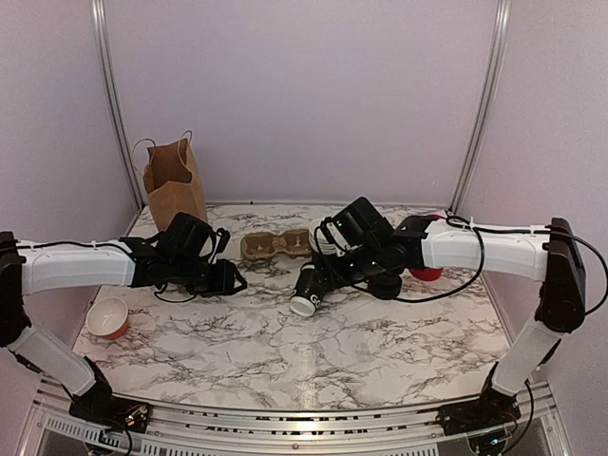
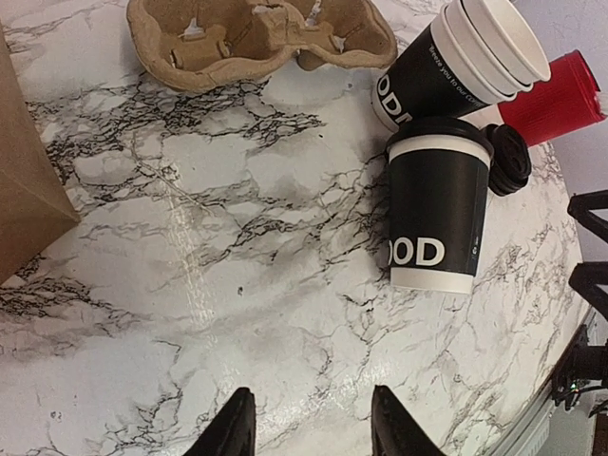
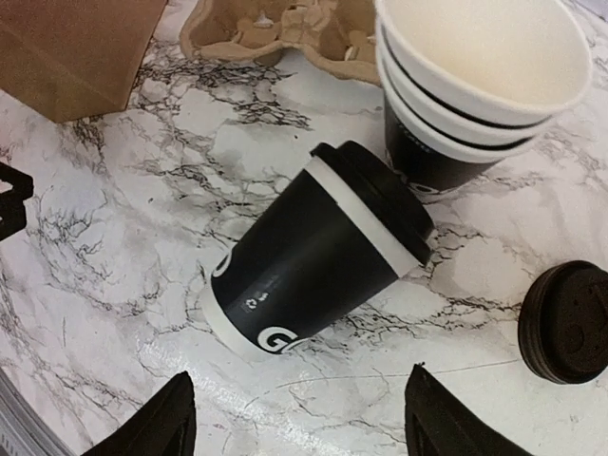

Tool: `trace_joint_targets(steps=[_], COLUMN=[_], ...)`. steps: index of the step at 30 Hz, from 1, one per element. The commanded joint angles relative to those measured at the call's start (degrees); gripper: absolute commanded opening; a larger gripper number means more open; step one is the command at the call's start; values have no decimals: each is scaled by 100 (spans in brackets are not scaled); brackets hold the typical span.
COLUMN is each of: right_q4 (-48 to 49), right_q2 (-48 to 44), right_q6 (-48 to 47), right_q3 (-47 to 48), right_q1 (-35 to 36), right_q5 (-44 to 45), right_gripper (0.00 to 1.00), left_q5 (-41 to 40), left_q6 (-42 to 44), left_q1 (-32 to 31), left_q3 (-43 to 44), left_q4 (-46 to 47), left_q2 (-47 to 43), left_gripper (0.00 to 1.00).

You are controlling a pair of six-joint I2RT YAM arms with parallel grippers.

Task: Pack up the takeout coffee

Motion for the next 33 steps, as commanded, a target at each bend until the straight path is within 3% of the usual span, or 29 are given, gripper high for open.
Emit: trace_joint_targets(steps=[1, 4, 8, 14, 22, 33], right_q4=[1182, 1709, 2051, 2290, 2100, 1993], right_q2=[-326, -261, -61, -361, -984, -1264], right_q6=[755, 1086, 1400, 1476, 1338, 1181], right_q3=[-650, -854, -924, -1311, -1593, -1681], right_q1=[-355, -573, -607, -769, -905, -1091], right_q5=[-552, -731, -681, -547, -274, -256], right_gripper=[78, 82, 84, 84, 85, 85], left_q5=[298, 402, 464, -64, -1105, -1365], left_q6=[0, 3, -29, 215, 566, 922], left_q1=[28, -73, -295, -646, -1065, -1471], left_q3=[218, 561, 1102, 2113, 3400, 4849], left_q4=[274, 357, 453, -88, -1349, -2195], left_q2=[337, 737, 1411, 2223, 3141, 4387], left_gripper=[42, 47, 61, 99, 99, 99])
